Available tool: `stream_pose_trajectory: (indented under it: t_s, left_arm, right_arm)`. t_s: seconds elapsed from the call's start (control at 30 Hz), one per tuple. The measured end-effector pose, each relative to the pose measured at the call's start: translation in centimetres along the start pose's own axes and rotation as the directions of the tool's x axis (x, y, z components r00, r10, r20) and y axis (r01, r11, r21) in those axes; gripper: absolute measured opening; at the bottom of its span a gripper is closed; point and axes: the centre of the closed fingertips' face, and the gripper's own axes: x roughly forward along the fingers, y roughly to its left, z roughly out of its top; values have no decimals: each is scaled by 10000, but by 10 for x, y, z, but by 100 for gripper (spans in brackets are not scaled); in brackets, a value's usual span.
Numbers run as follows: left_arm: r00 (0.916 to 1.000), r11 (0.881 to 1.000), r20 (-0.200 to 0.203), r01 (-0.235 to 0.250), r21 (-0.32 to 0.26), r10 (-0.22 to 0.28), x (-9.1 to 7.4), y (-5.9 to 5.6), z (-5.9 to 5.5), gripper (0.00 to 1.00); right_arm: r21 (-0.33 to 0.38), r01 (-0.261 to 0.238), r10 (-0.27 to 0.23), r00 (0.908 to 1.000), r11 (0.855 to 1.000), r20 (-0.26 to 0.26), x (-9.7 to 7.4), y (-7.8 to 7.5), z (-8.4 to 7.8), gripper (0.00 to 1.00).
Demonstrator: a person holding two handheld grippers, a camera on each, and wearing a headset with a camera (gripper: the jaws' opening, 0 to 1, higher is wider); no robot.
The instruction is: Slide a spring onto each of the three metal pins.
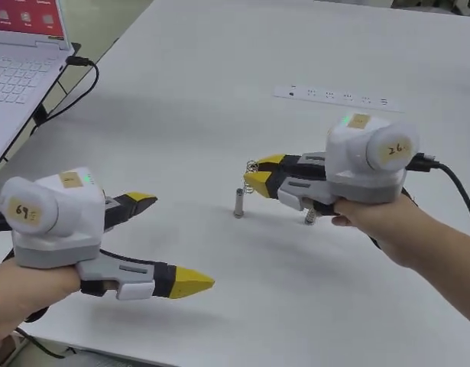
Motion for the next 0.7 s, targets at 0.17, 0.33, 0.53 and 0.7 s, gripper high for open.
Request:
stream_pose_trajectory:
  t_s: [0.17, 0.33, 0.53, 0.7]
  left_arm:
    - [10000, 10000, -19, -32, -39, 32, -1, 1, -2, 98]
    - [10000, 10000, -18, -54, -79, 54, -2, 2, -2, 98]
    - [10000, 9999, -19, -54, -93, 54, -2, 2, -2, 98]
    - [10000, 9999, -55, -28, -122, 27, -2, 1, -4, 98]
  right_arm:
    - [106, -49, 49, 10000, 9999, 37, 7, -2, 3, 8]
    - [288, -61, 63, 10000, 9996, -76, 11, -4, -1, 8]
    - [376, -81, 89, 9997, 9993, -212, 13, -5, -6, 8]
    - [399, -145, 154, 9996, 9991, -226, 16, -4, -6, 8]
